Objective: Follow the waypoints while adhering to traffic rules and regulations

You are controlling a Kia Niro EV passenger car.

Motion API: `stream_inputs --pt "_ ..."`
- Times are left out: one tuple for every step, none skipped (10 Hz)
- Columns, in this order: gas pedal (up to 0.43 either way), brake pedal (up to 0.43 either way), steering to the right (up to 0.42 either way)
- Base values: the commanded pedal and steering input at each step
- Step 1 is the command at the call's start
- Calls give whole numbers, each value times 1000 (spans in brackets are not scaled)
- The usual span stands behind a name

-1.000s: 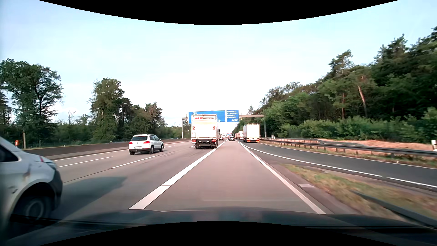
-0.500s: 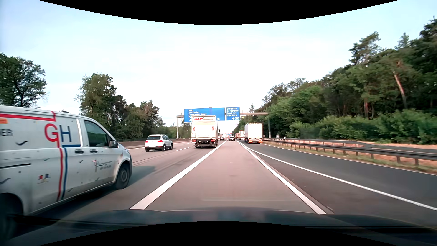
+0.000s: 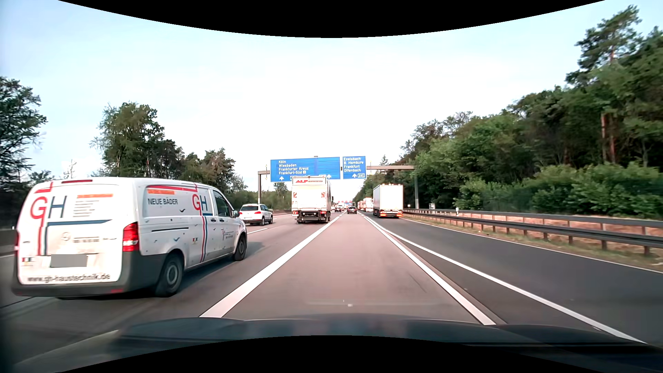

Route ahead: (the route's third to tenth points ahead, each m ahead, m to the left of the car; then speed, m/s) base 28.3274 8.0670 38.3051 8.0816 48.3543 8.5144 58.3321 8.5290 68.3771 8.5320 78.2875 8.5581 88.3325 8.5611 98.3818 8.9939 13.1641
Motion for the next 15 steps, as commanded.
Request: stream_inputs --pt "67 0 -5" --pt "130 0 -5" --pt "177 0 -6" --pt "197 0 -6" --pt "209 0 -6" --pt "209 0 -6" --pt "220 0 -6" --pt "220 0 -6" --pt "220 0 -6" --pt "220 0 -5" --pt "220 0 -5" --pt "220 0 -4" --pt "220 0 -4" --pt "220 0 -3" --pt "220 0 -4"
